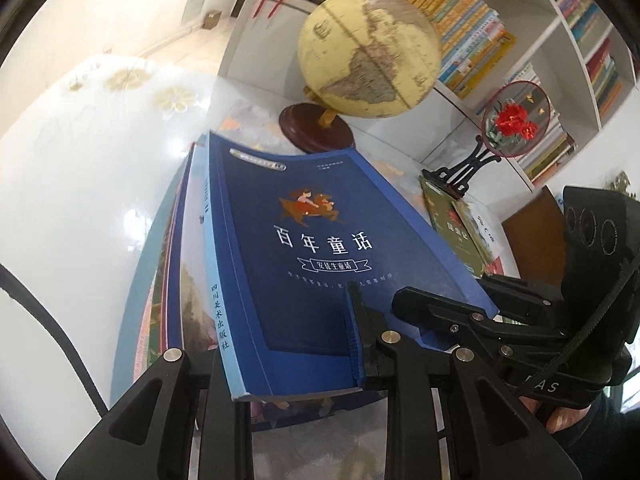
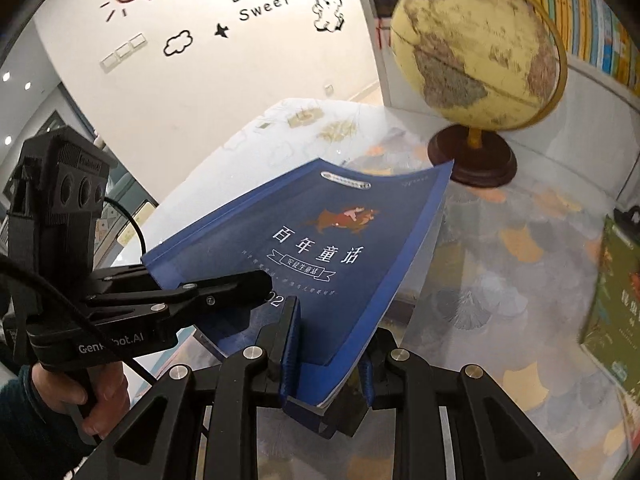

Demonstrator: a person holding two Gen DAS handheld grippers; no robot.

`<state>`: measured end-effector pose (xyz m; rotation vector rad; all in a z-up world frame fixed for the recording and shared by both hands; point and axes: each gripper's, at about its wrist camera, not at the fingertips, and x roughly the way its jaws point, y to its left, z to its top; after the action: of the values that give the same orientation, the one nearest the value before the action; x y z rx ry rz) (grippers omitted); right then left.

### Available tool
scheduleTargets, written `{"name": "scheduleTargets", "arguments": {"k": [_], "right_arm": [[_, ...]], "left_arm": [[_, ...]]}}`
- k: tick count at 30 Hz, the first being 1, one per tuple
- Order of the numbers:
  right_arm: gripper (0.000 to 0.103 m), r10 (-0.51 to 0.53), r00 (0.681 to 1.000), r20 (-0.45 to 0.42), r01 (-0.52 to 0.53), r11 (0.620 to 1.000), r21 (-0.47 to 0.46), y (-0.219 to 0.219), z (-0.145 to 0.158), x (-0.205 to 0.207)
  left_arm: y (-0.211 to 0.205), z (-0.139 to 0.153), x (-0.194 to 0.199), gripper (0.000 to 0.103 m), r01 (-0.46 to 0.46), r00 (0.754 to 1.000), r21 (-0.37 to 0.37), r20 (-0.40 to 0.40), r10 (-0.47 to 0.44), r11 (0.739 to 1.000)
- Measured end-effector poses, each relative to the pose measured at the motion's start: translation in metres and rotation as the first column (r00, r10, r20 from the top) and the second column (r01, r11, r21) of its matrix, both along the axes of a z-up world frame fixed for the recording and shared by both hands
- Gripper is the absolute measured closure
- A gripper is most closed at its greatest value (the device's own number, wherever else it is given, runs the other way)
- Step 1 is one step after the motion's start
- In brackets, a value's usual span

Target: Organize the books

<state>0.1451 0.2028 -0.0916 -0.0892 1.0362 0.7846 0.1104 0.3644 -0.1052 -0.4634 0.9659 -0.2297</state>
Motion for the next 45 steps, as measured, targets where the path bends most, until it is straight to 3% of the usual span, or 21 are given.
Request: {"name": "scheduleTargets", "arguments": {"k": [13, 18, 21, 25, 29, 32, 37, 45], "right_arm": [[0.078, -0.024, 0.993, -0.119, 0.029, 0.999, 0.041, -0.005, -0.025, 0.007], [0.078, -0.017, 0.989, -0.148, 0.02, 1.0, 0.02, 0.0, -0.031, 0.012], [0.071, -0.02, 0.987, -0.159, 0.015, 0.999, -0.031, 0.002, -0.036, 0.011], [0.063, -0.05, 0.98, -0.192, 0.03, 0.994, -0.109, -0.007, -0.045, 0.008], [0.063, -0.077, 0.978, -0.193, 0.059, 0.993, -0.098, -0.037, -0.039, -0.006], [0.061, -0.107, 0.982, -0.157, 0.094, 0.992, -0.088, -0.067, -0.021, -0.02], [0.054, -0.179, 0.984, -0.023, 0.177, 0.981, -0.082, -0.123, 0.026, -0.052], [0.052, -0.279, 0.948, 0.153, 0.296, 0.95, -0.1, -0.212, 0.093, -0.109]], "left_arm": [[0.013, -0.016, -0.023, 0.071, -0.088, 0.993, -0.01, -0.08, 0.087, 0.996], [0.018, -0.017, -0.033, 0.07, -0.148, 0.982, 0.04, -0.113, 0.152, 0.988], [0.023, -0.02, -0.044, 0.072, -0.219, 0.959, 0.133, -0.155, 0.239, 0.967], [0.02, -0.015, -0.064, 0.072, -0.267, 0.943, 0.151, -0.164, 0.29, 0.952], [-0.002, -0.003, -0.082, 0.072, -0.269, 0.946, 0.176, -0.137, 0.295, 0.947], [-0.031, 0.014, -0.093, 0.072, -0.249, 0.958, 0.163, -0.101, 0.267, 0.955], [-0.086, 0.043, -0.097, 0.072, -0.195, 0.979, 0.152, -0.034, 0.202, 0.969], [-0.194, 0.099, -0.121, 0.072, -0.077, 0.994, 0.146, 0.084, 0.065, 0.986]]}}
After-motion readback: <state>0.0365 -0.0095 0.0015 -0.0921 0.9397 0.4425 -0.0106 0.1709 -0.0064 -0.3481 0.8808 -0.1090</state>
